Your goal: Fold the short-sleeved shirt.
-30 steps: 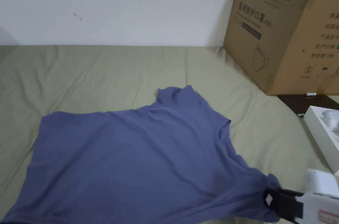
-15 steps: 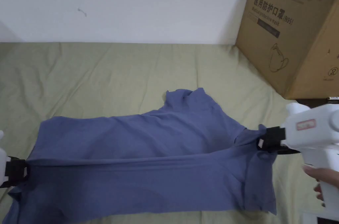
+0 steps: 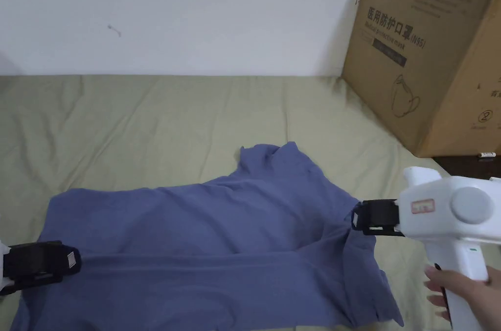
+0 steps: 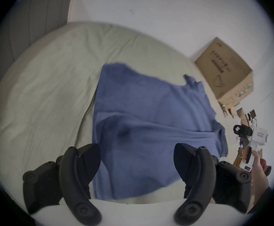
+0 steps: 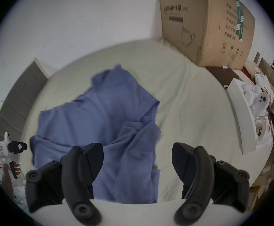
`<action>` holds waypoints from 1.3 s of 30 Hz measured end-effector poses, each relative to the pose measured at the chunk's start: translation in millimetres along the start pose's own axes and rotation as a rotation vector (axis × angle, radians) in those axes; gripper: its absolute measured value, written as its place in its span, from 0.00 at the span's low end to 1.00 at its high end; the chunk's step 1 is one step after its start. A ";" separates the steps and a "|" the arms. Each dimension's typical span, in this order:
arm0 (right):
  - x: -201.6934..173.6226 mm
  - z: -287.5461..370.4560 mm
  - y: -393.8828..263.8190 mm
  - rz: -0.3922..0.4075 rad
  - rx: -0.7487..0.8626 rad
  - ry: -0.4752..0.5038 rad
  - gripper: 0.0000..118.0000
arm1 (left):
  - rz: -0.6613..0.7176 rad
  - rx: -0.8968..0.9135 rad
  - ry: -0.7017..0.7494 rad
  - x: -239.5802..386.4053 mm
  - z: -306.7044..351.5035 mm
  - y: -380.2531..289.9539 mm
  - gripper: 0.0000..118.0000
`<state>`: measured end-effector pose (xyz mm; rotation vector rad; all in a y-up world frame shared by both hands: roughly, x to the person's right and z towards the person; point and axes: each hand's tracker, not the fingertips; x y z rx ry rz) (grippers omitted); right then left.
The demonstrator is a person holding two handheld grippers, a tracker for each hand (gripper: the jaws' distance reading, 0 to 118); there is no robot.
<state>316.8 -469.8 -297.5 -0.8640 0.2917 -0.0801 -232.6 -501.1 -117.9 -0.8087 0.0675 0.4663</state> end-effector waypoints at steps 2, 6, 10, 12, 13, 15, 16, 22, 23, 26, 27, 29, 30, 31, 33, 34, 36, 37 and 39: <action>-10.4 42.4 -17.9 0.025 0.136 0.035 0.77 | -0.039 0.140 -0.037 19.5 37.2 -11.9 0.83; -29.0 124.0 -76.4 0.004 0.397 0.185 0.51 | -0.042 0.455 -0.010 52.7 110.2 -65.6 0.43; -45.4 169.8 -132.6 -0.027 0.568 0.101 0.00 | -0.048 0.537 0.067 63.7 137.7 -110.8 0.00; -45.1 175.2 -140.7 -0.042 0.548 0.171 0.00 | -0.054 0.533 0.032 61.9 143.8 -121.0 0.00; -44.1 176.9 -142.3 -0.049 0.541 0.157 0.00 | -0.069 0.527 0.051 63.1 144.4 -122.6 0.00; -34.1 173.2 -132.5 -0.057 0.510 0.135 0.00 | -0.112 0.509 0.058 64.1 143.8 -120.3 0.00; -26.8 168.0 -124.1 -0.054 0.473 0.129 0.00 | -0.132 0.502 0.076 64.6 144.3 -119.8 0.00; 15.7 84.3 -59.7 -0.153 0.020 0.119 0.20 | -0.047 0.487 0.020 55.0 143.6 -119.4 0.00; 25.6 60.6 -52.3 -0.199 -0.072 0.155 0.66 | -0.039 0.479 0.021 52.1 141.7 -119.4 0.00; 40.8 5.0 -53.5 -0.259 -0.252 0.185 0.93 | -0.020 0.463 0.032 45.6 137.3 -120.4 0.00; 41.6 -8.6 -56.5 -0.238 -0.294 0.130 0.93 | -0.010 0.456 0.033 42.4 136.6 -121.4 0.00; 47.1 -33.2 -58.9 -0.224 -0.325 0.085 0.93 | 0.005 0.441 0.038 36.5 134.8 -123.7 0.00; 51.4 -45.3 -59.6 -0.230 -0.338 0.081 0.93 | 0.011 0.430 0.045 35.7 132.2 -122.8 0.00; 53.4 -52.4 -62.7 -0.264 -0.347 0.078 0.93 | 0.012 0.416 0.053 33.4 130.0 -123.4 0.00; 61.1 -64.2 -63.7 -0.350 -0.349 0.107 0.93 | 0.011 0.384 0.067 28.7 124.8 -124.6 0.00; 62.5 -67.4 -63.2 -0.382 -0.369 0.151 0.91 | 0.011 0.367 0.071 28.7 121.0 -122.8 0.00; 58.7 -65.7 -66.6 -0.394 -0.388 0.222 0.60 | 0.016 0.328 0.087 24.4 113.4 -123.4 0.00; 53.4 -64.5 -66.8 -0.369 -0.391 0.225 0.28 | 0.023 0.310 0.095 20.9 107.7 -124.2 0.00; 40.7 -61.5 -69.2 -0.307 -0.395 0.173 0.09 | 0.038 0.268 0.100 15.2 95.8 -122.5 0.00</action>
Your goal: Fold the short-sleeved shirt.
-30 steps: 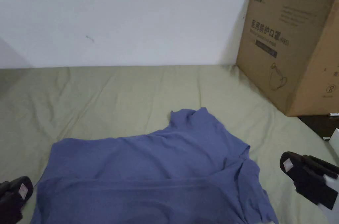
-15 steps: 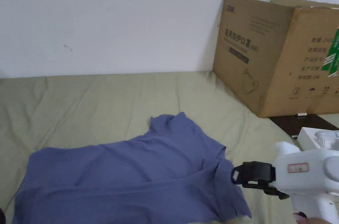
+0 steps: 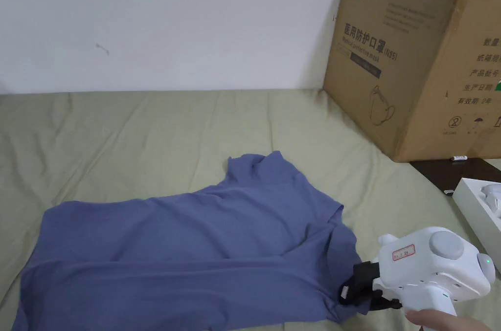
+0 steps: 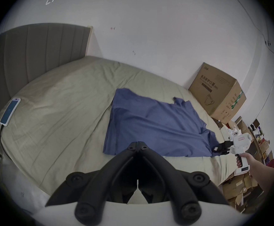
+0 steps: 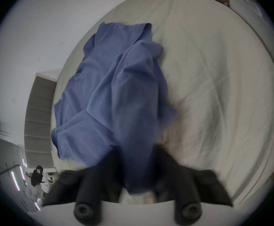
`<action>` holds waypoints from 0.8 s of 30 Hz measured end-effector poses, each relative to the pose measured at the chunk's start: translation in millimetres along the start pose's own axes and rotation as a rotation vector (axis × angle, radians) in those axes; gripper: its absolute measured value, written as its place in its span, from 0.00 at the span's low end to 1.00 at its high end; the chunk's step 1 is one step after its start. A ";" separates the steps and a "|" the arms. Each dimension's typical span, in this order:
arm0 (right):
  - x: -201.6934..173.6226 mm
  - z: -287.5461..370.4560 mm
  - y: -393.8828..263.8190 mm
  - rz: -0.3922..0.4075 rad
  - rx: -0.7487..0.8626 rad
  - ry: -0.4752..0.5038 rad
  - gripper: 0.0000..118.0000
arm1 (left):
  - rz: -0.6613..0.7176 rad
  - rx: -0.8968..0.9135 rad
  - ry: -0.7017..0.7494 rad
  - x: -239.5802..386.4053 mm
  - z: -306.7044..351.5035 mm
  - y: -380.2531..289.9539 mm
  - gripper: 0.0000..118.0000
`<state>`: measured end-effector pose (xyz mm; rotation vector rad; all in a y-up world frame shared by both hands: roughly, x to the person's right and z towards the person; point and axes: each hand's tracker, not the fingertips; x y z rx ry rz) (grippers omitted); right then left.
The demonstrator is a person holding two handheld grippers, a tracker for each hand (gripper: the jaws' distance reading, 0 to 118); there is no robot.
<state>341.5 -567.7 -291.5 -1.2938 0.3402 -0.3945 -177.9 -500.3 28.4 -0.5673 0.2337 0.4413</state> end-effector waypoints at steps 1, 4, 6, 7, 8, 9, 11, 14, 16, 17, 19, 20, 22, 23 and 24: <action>-3.2 2.3 -2.4 0.004 0.016 -0.014 0.09 | 0.004 -0.026 0.005 -2.9 -7.2 -0.9 0.00; -8.9 8.5 -1.1 0.081 0.040 -0.036 0.09 | -0.019 -0.109 0.031 -5.8 -26.8 6.7 0.00; -11.6 16.2 -2.4 0.126 0.077 -0.077 0.09 | -0.047 -0.154 0.061 -6.7 -39.7 15.0 0.00; -12.4 19.4 -2.8 0.130 0.078 -0.082 0.09 | -0.052 -0.181 0.066 -8.3 -48.3 22.0 0.00; -14.1 21.8 -3.7 0.131 0.068 -0.077 0.09 | -0.052 -0.208 0.070 -10.7 -55.8 26.4 0.02; -14.1 22.7 -4.7 0.136 0.064 -0.071 0.09 | -0.046 -0.241 0.073 -14.2 -65.8 30.3 0.18; -14.6 21.6 -7.5 0.143 0.062 -0.068 0.09 | -0.067 -0.320 0.087 -28.3 -91.1 33.5 0.92; -27.4 21.5 -19.4 0.156 0.059 -0.076 0.09 | -0.120 -0.387 0.178 -40.3 -122.7 33.5 0.96; -28.3 18.3 -20.5 0.156 0.053 -0.079 0.09 | -0.173 -0.442 0.235 -47.3 -147.2 29.0 0.96; -28.2 17.1 -21.3 0.151 0.048 -0.076 0.09 | -0.178 -0.462 0.240 -50.6 -157.2 25.3 0.96; -28.3 14.7 -23.7 0.143 0.042 -0.071 0.09 | -0.147 -0.529 0.209 -56.9 -175.6 13.3 1.00; -24.9 14.9 -22.1 0.140 0.041 -0.070 0.09 | -0.163 -0.503 0.200 -55.8 -176.6 11.3 1.00; -23.9 14.0 -23.5 0.131 0.038 -0.064 0.09 | -0.154 -0.439 0.216 -52.7 -168.3 7.4 1.00; -24.0 13.6 -24.5 0.126 0.037 -0.060 0.09 | -0.145 -0.408 0.229 -53.2 -167.0 3.5 1.00; -20.6 13.0 -22.2 0.120 0.036 -0.055 0.09 | -0.156 -0.411 0.237 -50.4 -166.2 0.6 1.00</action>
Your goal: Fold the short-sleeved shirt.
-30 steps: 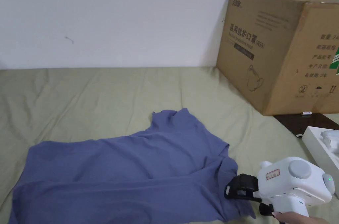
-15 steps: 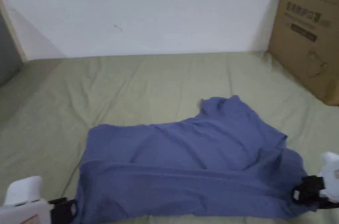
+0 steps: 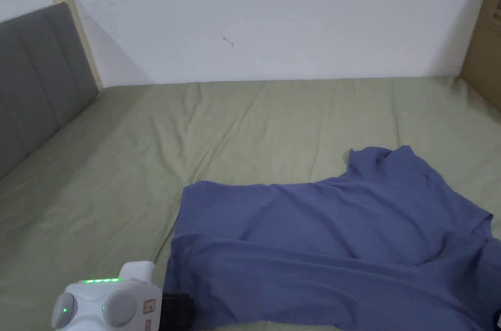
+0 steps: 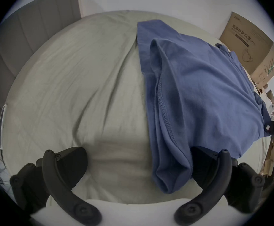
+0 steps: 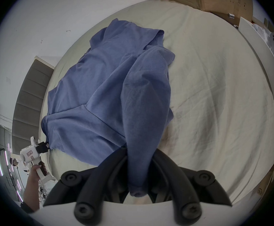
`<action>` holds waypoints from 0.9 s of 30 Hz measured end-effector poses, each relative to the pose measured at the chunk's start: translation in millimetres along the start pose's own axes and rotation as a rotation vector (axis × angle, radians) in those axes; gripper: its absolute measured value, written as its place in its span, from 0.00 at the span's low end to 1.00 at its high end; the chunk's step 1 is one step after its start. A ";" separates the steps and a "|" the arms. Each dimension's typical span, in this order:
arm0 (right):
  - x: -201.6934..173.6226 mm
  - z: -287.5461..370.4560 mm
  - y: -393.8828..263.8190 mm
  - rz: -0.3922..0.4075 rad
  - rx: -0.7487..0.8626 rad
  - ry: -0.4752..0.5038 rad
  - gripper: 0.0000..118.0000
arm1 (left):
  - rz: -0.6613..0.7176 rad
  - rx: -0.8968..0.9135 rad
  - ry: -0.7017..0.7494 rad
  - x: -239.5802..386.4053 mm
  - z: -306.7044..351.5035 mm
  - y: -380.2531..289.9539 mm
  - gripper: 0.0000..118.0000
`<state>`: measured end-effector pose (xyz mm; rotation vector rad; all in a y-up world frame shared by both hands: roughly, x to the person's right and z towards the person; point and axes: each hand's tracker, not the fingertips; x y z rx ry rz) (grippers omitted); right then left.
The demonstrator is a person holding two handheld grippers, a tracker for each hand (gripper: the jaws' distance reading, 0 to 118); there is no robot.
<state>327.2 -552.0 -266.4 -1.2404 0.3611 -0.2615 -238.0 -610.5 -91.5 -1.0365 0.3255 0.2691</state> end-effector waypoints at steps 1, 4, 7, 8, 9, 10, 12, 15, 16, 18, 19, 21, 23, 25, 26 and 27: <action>1.0 -0.9 -0.5 -0.004 0.000 0.002 0.09 | -0.017 -0.005 0.029 7.1 5.5 3.1 0.99; 2.7 -2.1 -2.4 -0.013 0.003 0.009 0.09 | -0.088 0.054 0.057 23.0 28.1 7.0 0.49; 0.0 1.1 -6.5 -0.006 0.019 0.012 0.09 | -0.159 0.075 -0.012 32.8 41.9 8.8 0.04; 1.5 2.4 -5.1 -0.002 0.025 0.011 0.09 | -0.138 0.054 -0.054 34.3 44.4 11.1 0.04; 0.2 6.1 -5.6 0.011 0.040 -0.004 0.09 | -0.131 0.013 -0.058 35.7 43.2 14.6 0.04; -1.3 11.1 -5.8 0.020 0.044 -0.012 0.09 | -0.145 0.014 -0.027 35.4 44.7 18.2 0.04; -1.3 23.4 -2.2 0.044 0.041 -0.026 0.09 | -0.190 0.034 0.029 24.8 49.6 25.5 0.04; -0.8 50.1 -3.0 0.080 0.034 -0.052 0.09 | -0.164 -0.002 -0.041 13.2 67.0 31.9 0.04; 0.8 59.9 -5.8 0.086 0.033 -0.055 0.09 | -0.174 -0.019 -0.048 12.2 74.7 29.8 0.04; 5.1 76.3 -17.7 0.069 0.011 -0.039 0.09 | -0.228 -0.071 -0.054 11.9 89.0 18.6 0.04; 7.6 83.4 -27.4 0.057 -0.022 -0.023 0.09 | -0.247 -0.076 -0.054 10.3 95.2 9.1 0.04; 13.1 93.2 -50.4 0.056 -0.065 -0.020 0.09 | -0.266 -0.096 -0.075 6.7 111.1 -11.2 0.04; 19.5 98.0 -74.6 0.062 -0.097 -0.021 0.09 | -0.260 -0.122 -0.101 4.3 123.9 -33.1 0.04; 28.6 93.3 -96.1 0.063 -0.144 -0.031 0.09 | -0.219 -0.164 -0.147 -1.6 129.0 -53.3 0.04; 31.7 89.0 -101.8 0.068 -0.147 -0.034 0.09 | -0.194 -0.177 -0.157 -4.8 126.8 -59.7 0.04; 34.3 80.9 -106.6 0.074 -0.146 -0.044 0.09 | -0.167 -0.180 -0.170 -7.3 122.0 -66.4 0.04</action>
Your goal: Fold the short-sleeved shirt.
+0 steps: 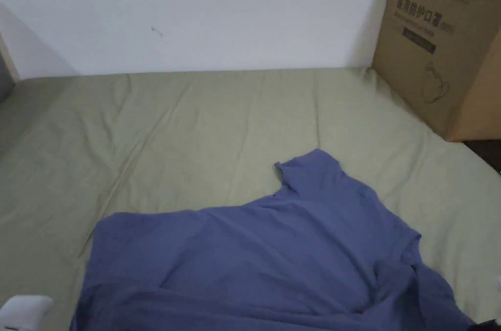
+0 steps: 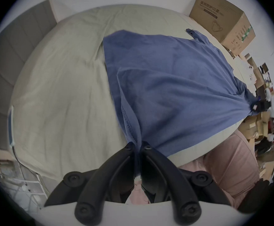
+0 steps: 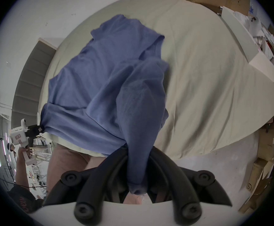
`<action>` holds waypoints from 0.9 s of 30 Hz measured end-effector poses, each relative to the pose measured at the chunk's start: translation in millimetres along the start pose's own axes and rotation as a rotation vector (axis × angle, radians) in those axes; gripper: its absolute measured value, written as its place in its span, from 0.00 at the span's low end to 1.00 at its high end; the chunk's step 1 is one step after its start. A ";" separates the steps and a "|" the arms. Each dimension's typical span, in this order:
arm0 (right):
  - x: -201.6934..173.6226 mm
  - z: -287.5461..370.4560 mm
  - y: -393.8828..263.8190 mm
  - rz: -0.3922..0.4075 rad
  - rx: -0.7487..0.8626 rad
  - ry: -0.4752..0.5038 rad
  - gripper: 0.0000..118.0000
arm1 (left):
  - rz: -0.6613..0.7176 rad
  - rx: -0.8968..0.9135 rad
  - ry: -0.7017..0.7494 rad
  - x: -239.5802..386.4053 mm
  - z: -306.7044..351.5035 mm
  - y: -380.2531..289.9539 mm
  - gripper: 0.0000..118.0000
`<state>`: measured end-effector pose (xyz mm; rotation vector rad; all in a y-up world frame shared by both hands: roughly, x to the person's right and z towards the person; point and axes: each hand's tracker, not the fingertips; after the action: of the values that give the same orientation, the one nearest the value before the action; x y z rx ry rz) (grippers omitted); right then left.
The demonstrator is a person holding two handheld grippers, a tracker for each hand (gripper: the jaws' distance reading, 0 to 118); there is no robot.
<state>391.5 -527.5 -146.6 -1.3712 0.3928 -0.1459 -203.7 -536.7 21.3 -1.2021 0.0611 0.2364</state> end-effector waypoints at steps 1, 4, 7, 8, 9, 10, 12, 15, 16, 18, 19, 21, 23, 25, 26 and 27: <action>1.2 -10.4 -1.3 -0.001 0.005 -0.014 0.09 | 0.033 -0.003 -0.023 -4.5 -6.1 -4.6 0.06; -2.5 -20.8 0.5 0.009 0.017 -0.037 0.18 | 0.150 -0.009 -0.077 -16.7 -10.9 -11.5 0.44; -9.8 -5.0 0.0 0.014 0.049 -0.100 0.81 | 0.156 0.010 -0.076 -22.9 7.0 -19.5 0.88; -10.9 4.6 0.0 0.019 0.075 -0.078 0.81 | 0.163 0.020 -0.082 -22.5 16.5 -18.9 0.87; -13.5 18.4 0.5 0.008 0.118 -0.054 0.81 | 0.170 0.045 -0.092 -22.3 28.1 -19.5 0.87; -15.5 31.5 1.9 -0.021 0.147 -0.050 0.81 | 0.170 0.057 -0.091 -21.3 39.9 -19.8 0.87; -22.2 58.0 2.6 -0.049 0.236 -0.019 0.81 | 0.150 0.109 -0.089 -13.5 64.6 -16.9 0.87; -40.6 99.0 -1.4 -0.056 0.379 0.045 0.81 | 0.132 0.272 -0.102 6.2 110.2 -15.0 0.87; -46.9 110.4 -3.6 -0.060 0.433 0.075 0.81 | 0.133 0.357 -0.109 12.0 122.6 -12.8 0.87; -57.2 127.2 -7.3 -0.071 0.501 0.173 0.81 | 0.128 0.484 -0.155 24.3 145.9 -13.0 0.85; -62.4 133.4 -9.4 -0.059 0.533 0.251 0.80 | 0.110 0.559 -0.173 31.8 155.7 -14.7 0.79; -75.5 141.9 -12.5 -0.020 0.639 0.300 0.53 | 0.057 0.706 -0.148 45.2 164.7 -15.9 0.21; -89.5 143.3 -9.3 0.019 0.710 0.270 0.00 | 0.026 0.773 -0.075 55.4 164.8 -12.3 0.00; -97.5 141.0 0.7 0.001 0.745 0.309 0.00 | -0.045 0.777 -0.054 55.9 159.8 16.5 0.00; -99.8 139.0 7.9 0.004 0.747 0.344 0.00 | -0.049 0.751 -0.039 51.8 155.8 37.8 0.00; -103.0 136.0 16.8 0.011 0.742 0.339 0.00 | -0.039 0.695 -0.018 45.0 148.6 62.8 0.00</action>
<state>342.3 -364.8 -123.8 -0.6079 0.5578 -0.4689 -184.9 -370.7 9.7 -0.5093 0.0949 0.1700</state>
